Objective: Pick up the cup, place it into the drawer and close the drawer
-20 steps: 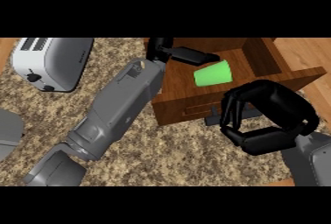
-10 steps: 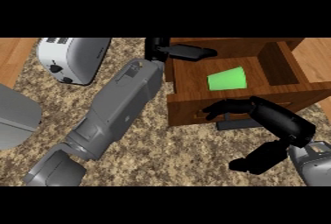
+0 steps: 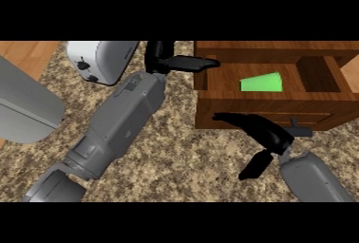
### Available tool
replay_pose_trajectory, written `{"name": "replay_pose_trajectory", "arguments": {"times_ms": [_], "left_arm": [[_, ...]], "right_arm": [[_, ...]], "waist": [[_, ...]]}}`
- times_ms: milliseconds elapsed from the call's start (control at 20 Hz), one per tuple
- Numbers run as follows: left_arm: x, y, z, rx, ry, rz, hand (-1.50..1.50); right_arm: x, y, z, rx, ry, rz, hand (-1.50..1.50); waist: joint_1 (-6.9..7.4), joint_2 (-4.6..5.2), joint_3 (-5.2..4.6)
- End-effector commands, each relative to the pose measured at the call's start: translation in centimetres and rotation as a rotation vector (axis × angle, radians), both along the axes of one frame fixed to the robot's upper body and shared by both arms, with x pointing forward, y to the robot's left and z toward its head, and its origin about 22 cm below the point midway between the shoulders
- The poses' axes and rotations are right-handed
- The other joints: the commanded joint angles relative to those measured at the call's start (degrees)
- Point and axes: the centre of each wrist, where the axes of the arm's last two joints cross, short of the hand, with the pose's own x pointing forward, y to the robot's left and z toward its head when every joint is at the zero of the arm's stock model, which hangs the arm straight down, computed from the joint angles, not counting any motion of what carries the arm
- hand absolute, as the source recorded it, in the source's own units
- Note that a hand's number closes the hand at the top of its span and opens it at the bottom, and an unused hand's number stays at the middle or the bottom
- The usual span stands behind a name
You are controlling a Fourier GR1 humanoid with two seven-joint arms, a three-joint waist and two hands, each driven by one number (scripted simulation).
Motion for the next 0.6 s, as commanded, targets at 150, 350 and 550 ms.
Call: {"name": "replay_pose_trajectory", "arguments": {"times_ms": [150, 350, 550], "left_arm": [[-0.2, 4.0, -1.4, -0.044, -0.026, -0.008, -1.5], [-1.0, 5.4, -3.0, -0.052, -0.001, 0.0, -1.5], [-1.2, 6.7, -3.0, -0.049, 0.002, -0.019, -1.5]], "right_arm": [[4.5, -0.5, -4.8, -0.108, 0.021, -0.073, 1.5], [6.4, -2.3, -5.4, -0.02, -0.064, -0.104, 1.5], [10.3, -4.0, -1.0, 0.047, -0.122, -0.202, 1.5]], "waist": [[3.77, 0.41, 0.08], [4.03, 0.59, 0.14], [5.95, 0.76, 0.17]]}}
